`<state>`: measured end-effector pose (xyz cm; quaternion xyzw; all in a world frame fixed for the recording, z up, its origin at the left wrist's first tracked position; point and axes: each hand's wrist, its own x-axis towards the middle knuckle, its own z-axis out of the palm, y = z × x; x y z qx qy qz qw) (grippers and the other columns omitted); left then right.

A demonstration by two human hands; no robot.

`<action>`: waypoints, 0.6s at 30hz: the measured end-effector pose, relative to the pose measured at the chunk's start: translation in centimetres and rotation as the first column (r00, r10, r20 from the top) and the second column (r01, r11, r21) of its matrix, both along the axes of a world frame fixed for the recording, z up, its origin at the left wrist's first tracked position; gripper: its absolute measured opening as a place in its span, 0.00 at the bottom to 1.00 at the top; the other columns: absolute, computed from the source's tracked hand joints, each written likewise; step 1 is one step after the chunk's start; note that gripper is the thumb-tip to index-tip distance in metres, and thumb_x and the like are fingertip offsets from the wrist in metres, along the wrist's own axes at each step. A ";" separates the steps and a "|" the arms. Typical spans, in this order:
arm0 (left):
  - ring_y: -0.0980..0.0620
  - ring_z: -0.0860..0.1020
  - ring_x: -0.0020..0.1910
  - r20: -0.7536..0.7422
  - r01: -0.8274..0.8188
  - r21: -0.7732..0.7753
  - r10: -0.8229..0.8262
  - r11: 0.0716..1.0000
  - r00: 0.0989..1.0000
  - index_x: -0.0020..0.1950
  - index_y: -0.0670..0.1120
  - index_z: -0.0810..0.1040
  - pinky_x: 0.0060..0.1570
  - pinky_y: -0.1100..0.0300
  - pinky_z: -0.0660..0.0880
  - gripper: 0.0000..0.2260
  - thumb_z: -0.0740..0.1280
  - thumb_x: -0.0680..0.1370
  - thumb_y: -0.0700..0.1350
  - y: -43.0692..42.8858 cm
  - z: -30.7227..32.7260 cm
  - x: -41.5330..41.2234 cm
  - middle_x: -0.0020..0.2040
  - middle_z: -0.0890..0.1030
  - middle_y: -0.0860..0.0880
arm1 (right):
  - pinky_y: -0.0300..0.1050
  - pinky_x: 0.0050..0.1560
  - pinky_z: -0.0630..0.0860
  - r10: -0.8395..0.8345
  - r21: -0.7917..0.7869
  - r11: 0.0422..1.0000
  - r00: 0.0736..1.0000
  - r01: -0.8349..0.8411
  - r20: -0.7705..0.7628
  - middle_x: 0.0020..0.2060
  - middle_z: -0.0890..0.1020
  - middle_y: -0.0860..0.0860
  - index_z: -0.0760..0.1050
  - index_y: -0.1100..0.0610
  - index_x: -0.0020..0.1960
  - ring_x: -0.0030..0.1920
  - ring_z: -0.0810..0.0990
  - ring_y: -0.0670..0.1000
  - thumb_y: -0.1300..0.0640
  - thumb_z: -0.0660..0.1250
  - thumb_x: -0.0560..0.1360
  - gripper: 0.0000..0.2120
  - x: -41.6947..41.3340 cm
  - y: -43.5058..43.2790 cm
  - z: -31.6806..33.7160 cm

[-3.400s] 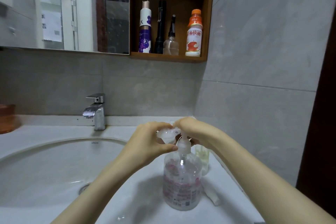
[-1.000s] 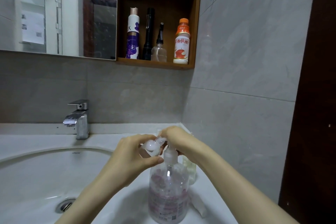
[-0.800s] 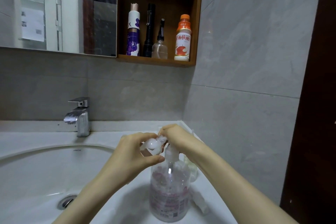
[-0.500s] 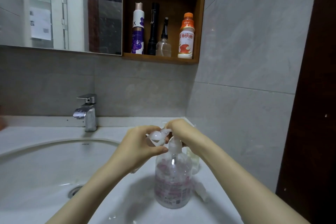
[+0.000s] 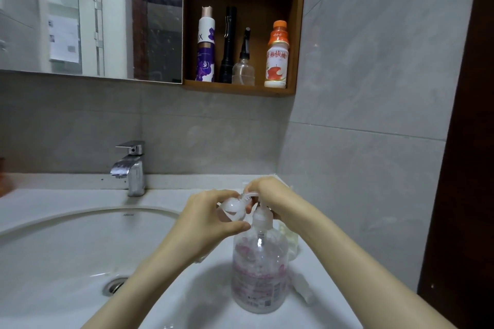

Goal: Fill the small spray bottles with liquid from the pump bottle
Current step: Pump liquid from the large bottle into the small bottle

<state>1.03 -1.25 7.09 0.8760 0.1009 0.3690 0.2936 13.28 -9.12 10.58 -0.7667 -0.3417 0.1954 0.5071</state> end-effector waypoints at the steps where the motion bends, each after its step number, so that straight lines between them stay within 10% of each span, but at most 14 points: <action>1: 0.54 0.78 0.36 0.006 0.004 -0.011 -0.004 1.000 1.000 0.36 0.64 0.75 0.38 0.63 0.72 0.15 0.78 0.61 0.47 0.1 -0.2 0.1 0.36 0.83 0.50 | 0.39 0.34 0.70 0.016 0.030 0.999 1.000 -0.015 -0.012 0.16 0.73 0.41 0.71 0.55 0.35 0.31 0.72 0.46 0.63 0.58 0.77 0.13 0.5 0.3 -0.6; 10: 0.53 0.79 0.41 -0.025 0.002 -0.058 -0.003 0.998 1.000 0.47 0.53 0.82 0.45 0.57 0.75 0.14 0.78 0.64 0.44 0.4 -1.1 0.4 0.41 0.84 0.51 | 0.29 0.23 0.68 0.056 0.027 0.998 0.998 -0.057 0.043 0.31 0.71 0.48 0.70 0.54 0.35 0.30 0.68 0.44 0.65 0.57 0.77 0.14 0.3 0.4 -1.1; 18: 0.57 0.78 0.36 -0.032 0.009 -0.049 -0.011 0.999 0.999 0.40 0.59 0.78 0.37 0.68 0.70 0.14 0.78 0.64 0.42 -0.2 -1.0 -0.4 0.38 0.84 0.51 | 0.40 0.37 0.69 -0.015 -0.180 0.983 0.999 0.021 0.035 0.32 0.74 0.50 0.71 0.58 0.39 0.34 0.71 0.49 0.64 0.55 0.78 0.11 -1.1 -0.3 0.4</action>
